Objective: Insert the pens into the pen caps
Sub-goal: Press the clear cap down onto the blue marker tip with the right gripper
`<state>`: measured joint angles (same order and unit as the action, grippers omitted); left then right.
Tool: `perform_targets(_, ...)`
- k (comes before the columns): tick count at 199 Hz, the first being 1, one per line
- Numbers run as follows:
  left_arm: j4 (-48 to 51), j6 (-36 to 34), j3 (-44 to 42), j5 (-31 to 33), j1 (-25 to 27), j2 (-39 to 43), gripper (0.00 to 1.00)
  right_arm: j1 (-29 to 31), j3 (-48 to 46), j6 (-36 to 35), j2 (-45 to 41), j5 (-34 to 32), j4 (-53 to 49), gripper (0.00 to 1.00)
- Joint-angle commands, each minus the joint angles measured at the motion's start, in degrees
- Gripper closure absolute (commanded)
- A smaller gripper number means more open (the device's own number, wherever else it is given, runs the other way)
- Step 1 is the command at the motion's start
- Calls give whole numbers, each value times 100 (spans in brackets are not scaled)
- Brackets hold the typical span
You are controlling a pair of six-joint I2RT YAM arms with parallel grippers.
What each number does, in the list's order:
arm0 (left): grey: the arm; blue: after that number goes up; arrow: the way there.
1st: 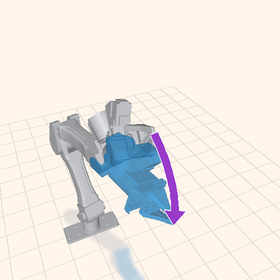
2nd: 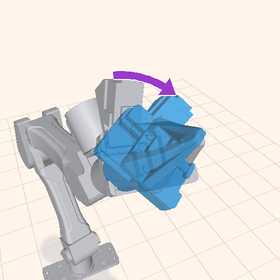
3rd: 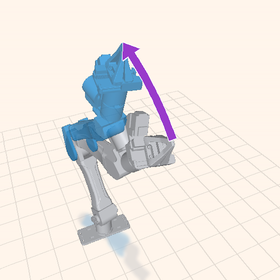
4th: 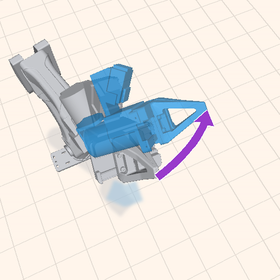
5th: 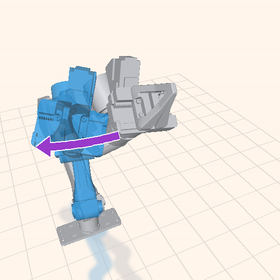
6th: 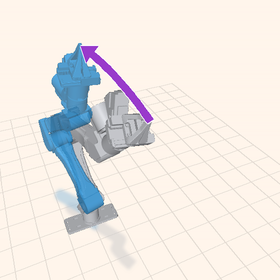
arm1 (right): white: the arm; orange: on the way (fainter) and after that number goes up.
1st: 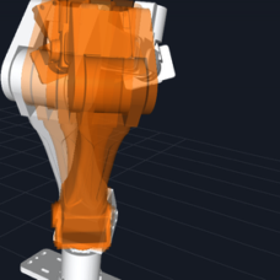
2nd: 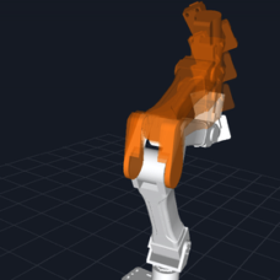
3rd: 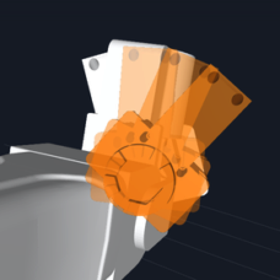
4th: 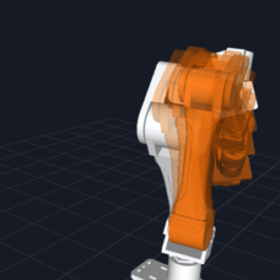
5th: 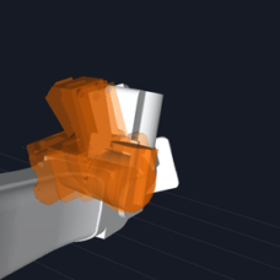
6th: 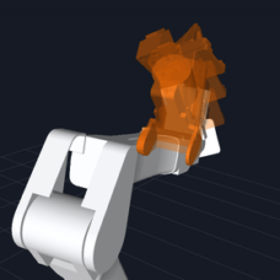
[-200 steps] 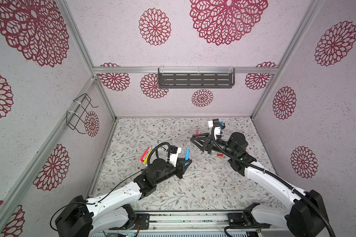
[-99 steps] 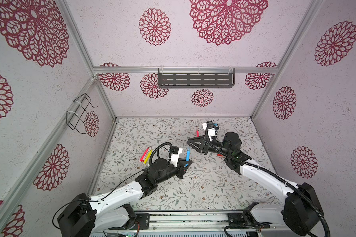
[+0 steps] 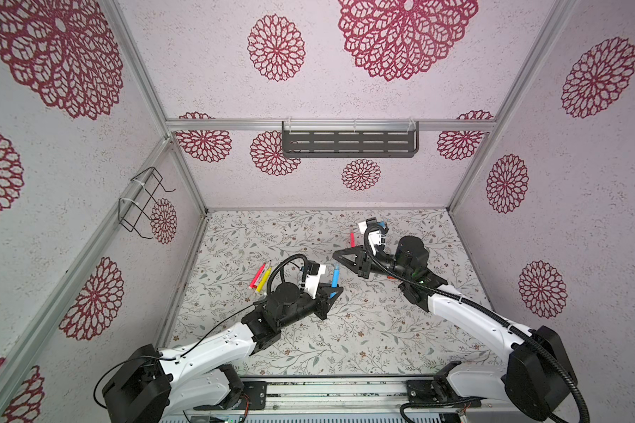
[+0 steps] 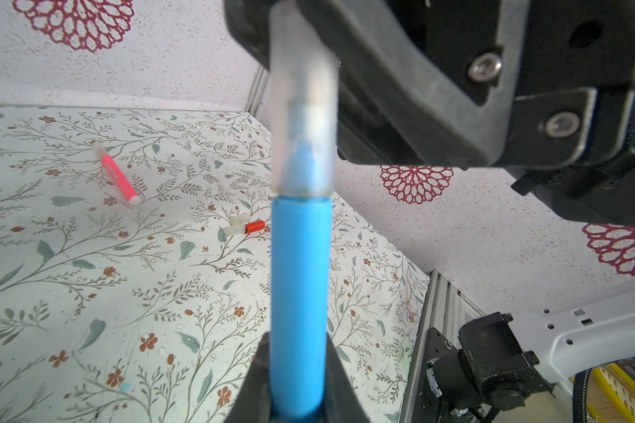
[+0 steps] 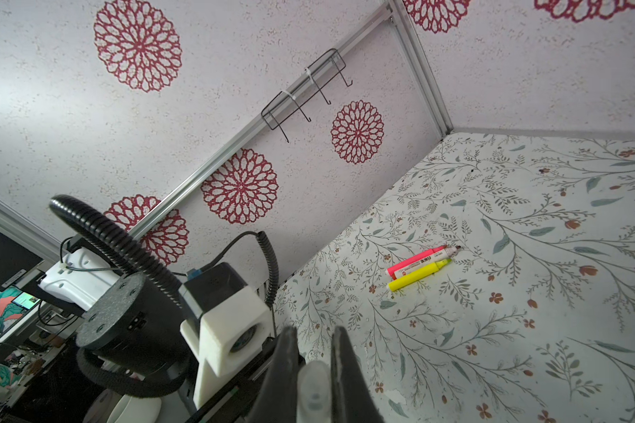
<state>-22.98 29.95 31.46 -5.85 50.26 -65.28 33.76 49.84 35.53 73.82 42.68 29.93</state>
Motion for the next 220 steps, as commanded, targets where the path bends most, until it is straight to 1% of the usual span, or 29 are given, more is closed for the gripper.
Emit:
perform_targets(1, -177, -93, 116, 102, 18, 70, 100, 120, -117, -131, -134, 139, 88, 97)
perform_targets(25, -241, -95, 123, 157, 10, 133, 100, 217, -173, -333, -148, -10, -205, 100)
perform_targets(52, -391, -66, 72, 251, -50, 279, 100, 404, -210, -646, -166, -440, -746, 100)
perform_targets(76, -559, 26, 11, 251, -199, 428, 100, 660, -439, -628, -134, -851, -885, 100)
perform_targets(103, -770, 172, -38, -7, -478, 546, 100, 948, -805, -594, -91, -1103, -918, 100)
perform_targets(128, -955, 322, -78, -285, -737, 654, 100, 1160, -1238, -418, -92, -1204, -718, 100)
perform_targets(147, -1025, 403, -88, -324, -879, 714, 100, 1343, -1548, -197, -62, -1368, -561, 100)
perform_targets(157, -1038, 431, -88, -265, -924, 731, 100, 1476, -1653, -31, -52, -1631, -594, 100)
perform_targets(180, -1057, 457, -105, -132, -1007, 709, 100, 1937, -1751, 275, -127, -2578, -958, 100)
perform_targets(193, -1117, 476, -121, -117, -1061, 678, 100, 2119, -1851, 449, -165, -2914, -1049, 100)
perform_targets(207, -1212, 533, -132, -136, -1127, 654, 100, 2194, -1997, 561, -187, -2991, -1000, 100)
perform_targets(220, -1275, 576, -132, -207, -1193, 622, 100, 2203, -2155, 542, -200, -2796, -785, 100)
